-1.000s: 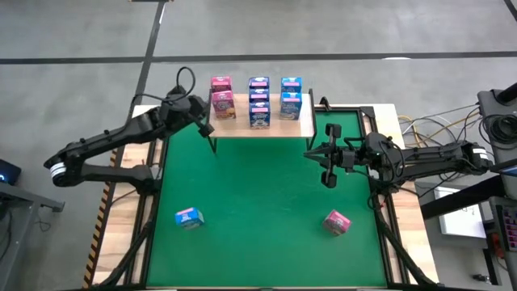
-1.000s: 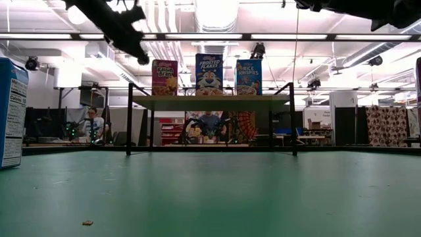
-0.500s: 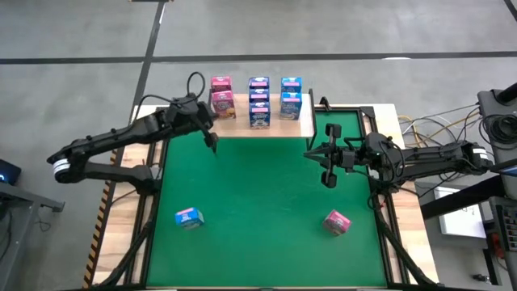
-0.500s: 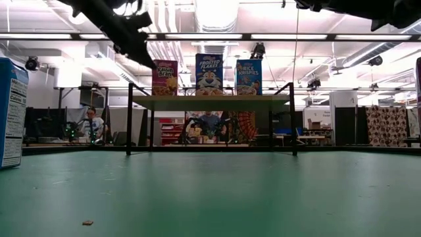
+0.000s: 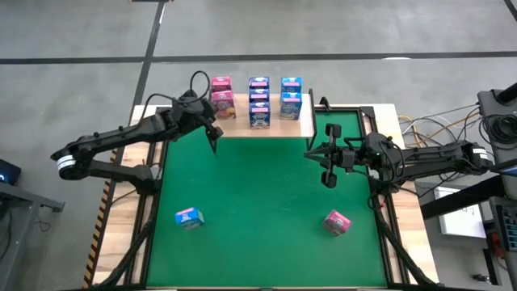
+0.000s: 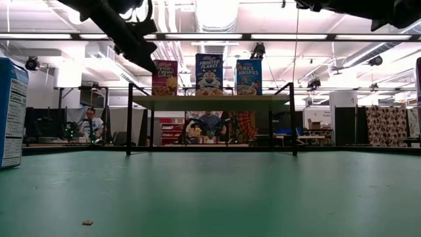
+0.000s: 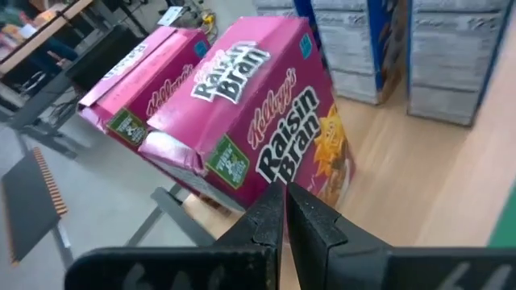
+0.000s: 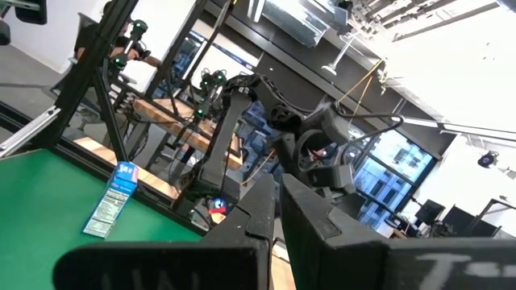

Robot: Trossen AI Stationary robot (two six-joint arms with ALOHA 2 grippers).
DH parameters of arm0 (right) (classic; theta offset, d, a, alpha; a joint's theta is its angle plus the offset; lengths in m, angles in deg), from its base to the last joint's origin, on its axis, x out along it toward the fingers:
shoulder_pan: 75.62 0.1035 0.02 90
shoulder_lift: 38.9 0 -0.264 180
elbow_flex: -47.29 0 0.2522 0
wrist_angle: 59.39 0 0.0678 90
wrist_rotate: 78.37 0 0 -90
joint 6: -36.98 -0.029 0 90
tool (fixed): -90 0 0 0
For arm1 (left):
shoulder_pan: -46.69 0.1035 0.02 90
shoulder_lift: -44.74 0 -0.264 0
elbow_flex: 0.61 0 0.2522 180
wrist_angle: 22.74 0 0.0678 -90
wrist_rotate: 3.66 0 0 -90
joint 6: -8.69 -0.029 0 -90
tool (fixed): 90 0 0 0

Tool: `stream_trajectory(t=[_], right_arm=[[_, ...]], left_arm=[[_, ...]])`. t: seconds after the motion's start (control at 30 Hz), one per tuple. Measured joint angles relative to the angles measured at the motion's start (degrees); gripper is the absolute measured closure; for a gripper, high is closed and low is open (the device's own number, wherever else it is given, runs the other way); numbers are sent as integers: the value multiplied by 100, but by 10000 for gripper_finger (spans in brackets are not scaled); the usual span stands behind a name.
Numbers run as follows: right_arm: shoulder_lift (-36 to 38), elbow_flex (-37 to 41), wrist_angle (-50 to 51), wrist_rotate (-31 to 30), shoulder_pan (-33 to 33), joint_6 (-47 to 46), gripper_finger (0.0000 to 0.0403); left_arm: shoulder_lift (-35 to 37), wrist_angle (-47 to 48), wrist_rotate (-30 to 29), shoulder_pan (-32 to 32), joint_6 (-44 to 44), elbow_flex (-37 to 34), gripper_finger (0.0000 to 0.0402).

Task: Stack cereal on shelf
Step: Put the top violet cereal box on the shelf aligned with the other violet cereal box

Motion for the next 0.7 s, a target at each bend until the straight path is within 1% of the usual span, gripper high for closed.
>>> stream_trajectory(t=[0.17, 0.47, 0.57, 0.7], right_arm=[[1, 0, 0, 1, -1, 0, 390], [-1, 0, 2, 0, 0, 0, 390], [0, 0, 2, 1, 0, 0, 390], [0, 0, 2, 1, -1, -20, 390]], left_arm=[[-100, -7, -365, 2, -9, 0, 400], [-183, -57, -368, -80, 199, 0, 400], [-75, -55, -368, -239, 409, 0, 400], [89, -61, -285, -680, 513, 0, 400]])
